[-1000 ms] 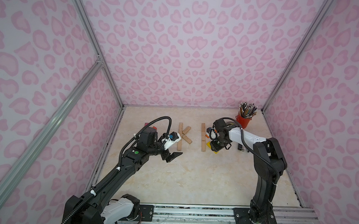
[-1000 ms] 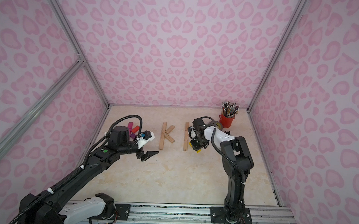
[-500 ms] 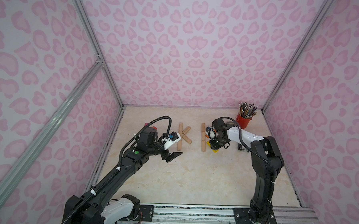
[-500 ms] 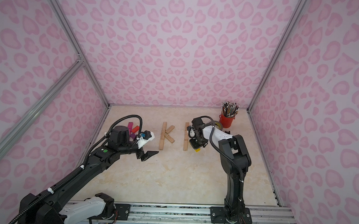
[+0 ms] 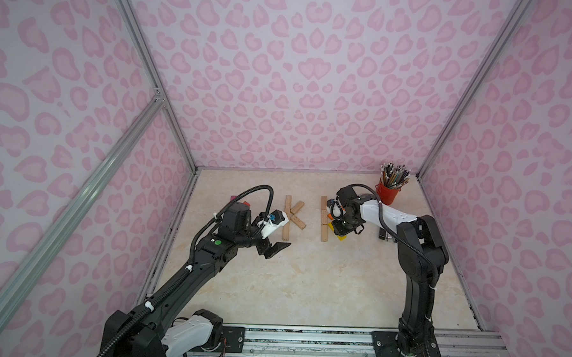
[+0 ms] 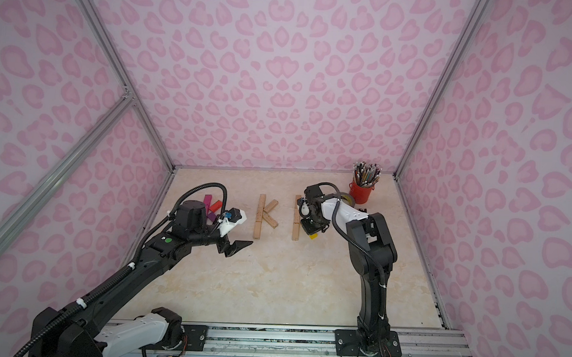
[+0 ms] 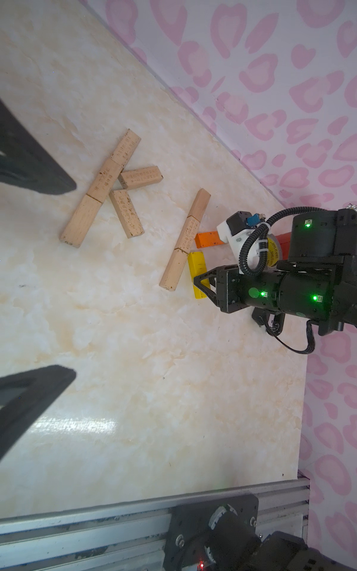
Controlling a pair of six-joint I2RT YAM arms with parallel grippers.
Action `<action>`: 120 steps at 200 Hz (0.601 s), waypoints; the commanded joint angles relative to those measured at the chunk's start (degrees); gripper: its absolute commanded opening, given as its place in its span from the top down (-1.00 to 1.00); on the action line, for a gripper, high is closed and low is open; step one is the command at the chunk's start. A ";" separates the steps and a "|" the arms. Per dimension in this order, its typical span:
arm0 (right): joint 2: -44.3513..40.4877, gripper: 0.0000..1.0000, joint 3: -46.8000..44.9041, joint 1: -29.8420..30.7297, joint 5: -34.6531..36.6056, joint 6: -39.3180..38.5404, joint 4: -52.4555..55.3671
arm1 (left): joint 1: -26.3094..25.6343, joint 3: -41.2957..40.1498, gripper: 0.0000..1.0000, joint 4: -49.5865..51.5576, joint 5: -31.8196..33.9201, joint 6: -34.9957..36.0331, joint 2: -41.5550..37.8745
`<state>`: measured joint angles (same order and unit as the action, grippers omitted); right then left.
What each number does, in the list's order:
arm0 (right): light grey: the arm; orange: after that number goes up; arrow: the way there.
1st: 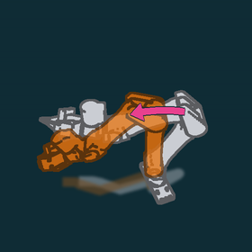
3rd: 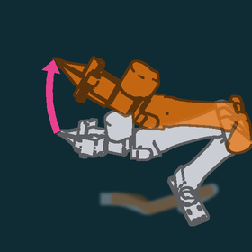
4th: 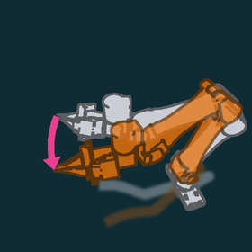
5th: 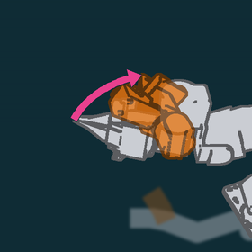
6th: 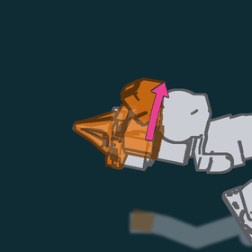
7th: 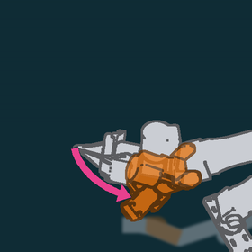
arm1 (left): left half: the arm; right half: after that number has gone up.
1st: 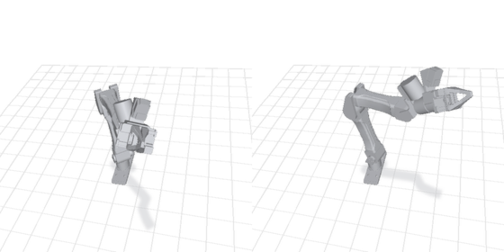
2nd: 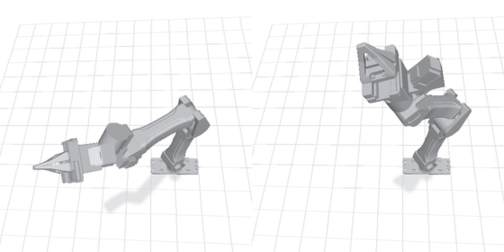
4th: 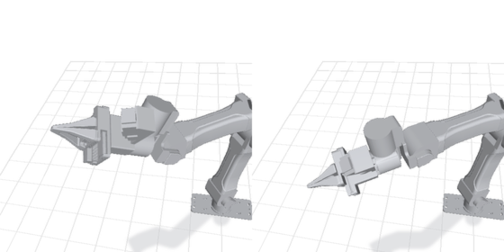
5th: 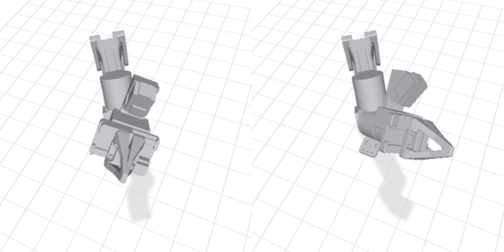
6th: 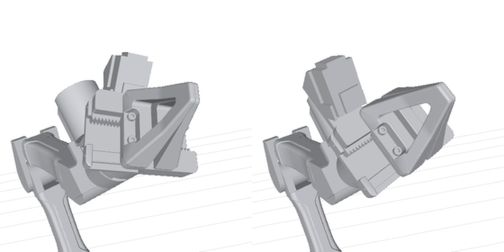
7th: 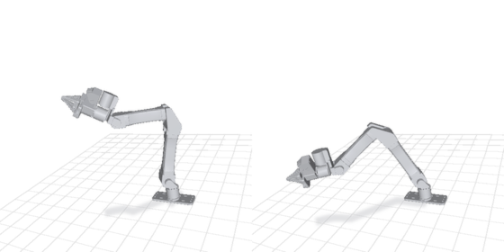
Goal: Assemble the letter k with building blocks
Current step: Assemble the building block at the center of the board.
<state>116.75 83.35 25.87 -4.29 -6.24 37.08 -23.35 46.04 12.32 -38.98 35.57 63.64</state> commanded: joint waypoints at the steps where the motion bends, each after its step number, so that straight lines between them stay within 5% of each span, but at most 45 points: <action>1: 1.25 0.44 0.05 0.06 0.07 0.18 0.10 | 0.16 0.15 -0.77 -0.63 -0.31 0.33 0.17; 120: 1.62 0.42 0.78 0.13 -1.48 0.70 0.13 | 0.34 0.35 -0.77 -0.53 -0.31 0.28 0.35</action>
<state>117.47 84.36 25.87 -4.97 -5.67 37.17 -23.09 46.04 12.34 -38.98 35.57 63.94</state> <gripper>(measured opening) 0.295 0.887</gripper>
